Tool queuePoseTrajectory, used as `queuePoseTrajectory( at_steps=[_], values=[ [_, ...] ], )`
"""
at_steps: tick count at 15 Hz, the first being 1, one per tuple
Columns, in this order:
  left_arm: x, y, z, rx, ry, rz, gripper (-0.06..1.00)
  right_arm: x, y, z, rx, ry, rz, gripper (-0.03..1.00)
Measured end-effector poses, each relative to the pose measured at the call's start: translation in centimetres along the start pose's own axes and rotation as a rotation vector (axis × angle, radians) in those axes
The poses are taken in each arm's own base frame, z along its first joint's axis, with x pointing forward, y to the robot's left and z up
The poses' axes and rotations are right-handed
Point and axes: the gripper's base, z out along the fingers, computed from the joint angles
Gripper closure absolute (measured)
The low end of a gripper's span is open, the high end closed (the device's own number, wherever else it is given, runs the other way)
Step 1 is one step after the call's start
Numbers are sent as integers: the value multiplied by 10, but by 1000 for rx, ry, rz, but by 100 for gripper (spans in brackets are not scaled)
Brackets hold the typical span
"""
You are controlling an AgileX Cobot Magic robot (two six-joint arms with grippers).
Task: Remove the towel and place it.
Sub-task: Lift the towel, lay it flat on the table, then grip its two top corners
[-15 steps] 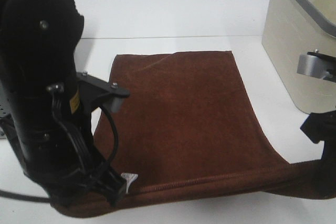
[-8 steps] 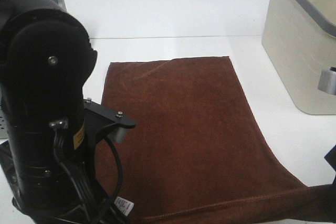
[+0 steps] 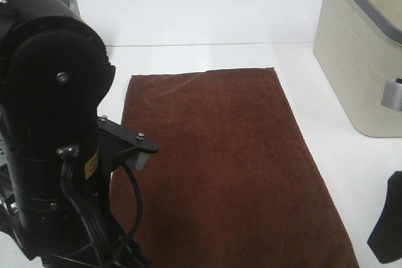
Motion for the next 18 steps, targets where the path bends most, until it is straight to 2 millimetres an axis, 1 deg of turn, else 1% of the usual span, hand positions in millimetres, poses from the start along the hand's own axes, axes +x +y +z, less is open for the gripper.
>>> queuePoseTrajectory(
  at_steps=[2,4,5,7,10,12,14,15,17,18],
  values=[
    [-8,4,-6,-53,-75,9,19,-13,4,-14,6,-103,-18,27],
    [-27,9,-25,-28,-194,-15,22,-29,9,-32,13,-224,-39,29],
    [-37,17,-34,-6,-246,-46,22,-39,12,-40,14,-254,-47,31],
    [-58,39,-53,43,-362,-112,22,-66,17,-57,17,-313,-62,33],
    [-84,76,-78,88,-554,-199,22,-114,19,-71,45,-355,-79,36],
    [-99,96,-87,99,-641,-239,22,-150,19,-77,72,-377,-94,41],
    [-120,116,-88,103,-697,-293,23,-185,19,-77,78,-391,-99,51],
    [-131,124,-87,101,-707,-311,23,-200,19,-77,79,-406,-102,54],
    [-159,136,-83,93,-720,-331,23,-236,13,-67,104,-420,-109,55],
    [-173,141,-83,88,-732,-330,23,-253,9,-56,117,-412,-110,55]
  ],
)
